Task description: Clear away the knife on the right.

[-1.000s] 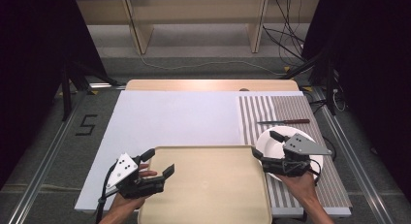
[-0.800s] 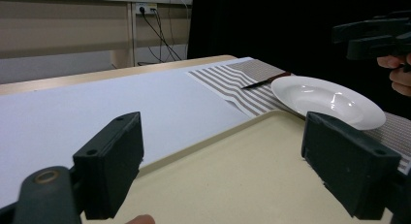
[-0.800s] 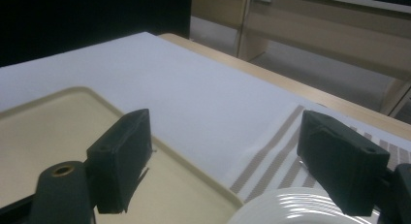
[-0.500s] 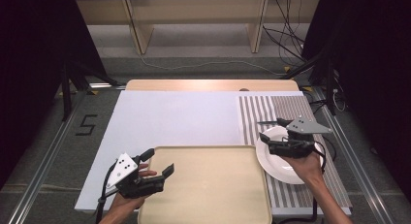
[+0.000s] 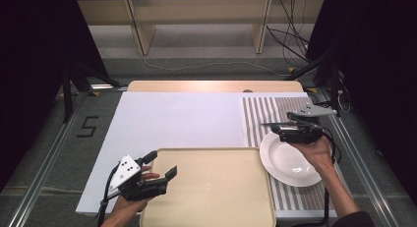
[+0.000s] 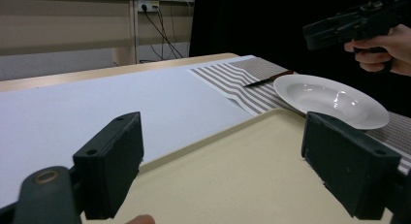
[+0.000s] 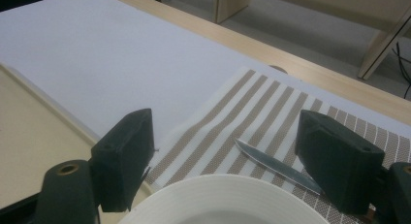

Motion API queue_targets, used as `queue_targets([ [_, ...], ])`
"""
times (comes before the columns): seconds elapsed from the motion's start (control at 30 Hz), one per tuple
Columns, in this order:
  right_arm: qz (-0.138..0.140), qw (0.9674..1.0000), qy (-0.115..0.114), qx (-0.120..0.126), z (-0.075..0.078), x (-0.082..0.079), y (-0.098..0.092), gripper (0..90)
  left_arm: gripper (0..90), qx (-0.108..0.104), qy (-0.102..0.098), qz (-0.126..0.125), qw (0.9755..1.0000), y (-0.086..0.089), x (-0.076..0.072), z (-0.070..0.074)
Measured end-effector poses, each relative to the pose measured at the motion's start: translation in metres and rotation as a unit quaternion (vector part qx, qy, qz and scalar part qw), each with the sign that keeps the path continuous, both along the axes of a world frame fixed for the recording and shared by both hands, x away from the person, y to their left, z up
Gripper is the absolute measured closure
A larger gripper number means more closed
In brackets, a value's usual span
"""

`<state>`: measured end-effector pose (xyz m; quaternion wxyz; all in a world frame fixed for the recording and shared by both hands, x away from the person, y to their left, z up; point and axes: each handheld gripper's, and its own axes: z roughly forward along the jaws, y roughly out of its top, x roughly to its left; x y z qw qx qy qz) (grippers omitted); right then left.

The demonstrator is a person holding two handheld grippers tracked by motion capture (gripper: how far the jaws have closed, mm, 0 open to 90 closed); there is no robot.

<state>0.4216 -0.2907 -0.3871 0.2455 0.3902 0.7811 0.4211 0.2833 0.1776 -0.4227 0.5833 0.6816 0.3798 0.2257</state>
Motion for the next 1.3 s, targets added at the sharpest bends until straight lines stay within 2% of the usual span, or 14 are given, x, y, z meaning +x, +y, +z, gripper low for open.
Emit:
queue_targets([
  [0.37,-0.022,0.9984,0.047,-0.022,-0.004,0.037,-0.014,22.8,14.9,0.000,0.000,0.001,1.0000,0.000,0.000,0.000],
  [0.67,-0.053,0.9935,0.094,-0.037,-0.012,0.070,-0.033,22.9,14.9,0.000,0.000,0.000,1.0000,-0.001,0.000,0.000],
  [0.7,-0.058,0.9928,0.096,-0.044,-0.013,0.074,-0.037,22.9,14.9,0.001,0.000,0.000,1.0000,-0.001,0.000,0.000],
  [0.77,-0.065,0.9911,0.109,-0.039,-0.015,0.082,-0.043,22.4,14.9,0.001,-0.001,0.000,1.0000,-0.001,0.000,0.000],
  [0.8,-0.069,0.9903,0.112,-0.043,-0.016,0.084,-0.045,22.4,14.9,0.000,0.000,0.001,1.0000,-0.001,0.000,0.000],
  [0.87,-0.075,0.9874,0.130,-0.051,-0.019,0.091,-0.050,22.4,14.9,0.000,0.001,0.001,1.0000,-0.001,0.001,0.000],
  [1.0,-0.085,0.9835,0.148,-0.060,-0.024,0.099,-0.057,22.7,14.9,0.000,0.000,0.000,1.0000,-0.001,0.001,-0.001],
  [1.07,-0.089,0.9804,0.159,-0.074,-0.029,0.104,-0.060,23.1,14.9,0.001,0.000,0.000,1.0000,-0.001,0.001,-0.001],
  [1.1,-0.091,0.9792,0.164,-0.078,-0.031,0.106,-0.061,23.5,14.9,0.001,0.000,0.000,1.0000,-0.001,0.000,0.000],
  [1.17,-0.090,0.9791,0.164,-0.080,-0.032,0.108,-0.063,26.1,14.9,0.001,-0.001,-0.001,1.0000,-0.001,0.000,0.000],
  [1.3,-0.094,0.9746,0.181,-0.092,-0.038,0.115,-0.065,26.2,14.9,0.001,0.000,-0.001,1.0000,-0.001,0.000,0.000],
])
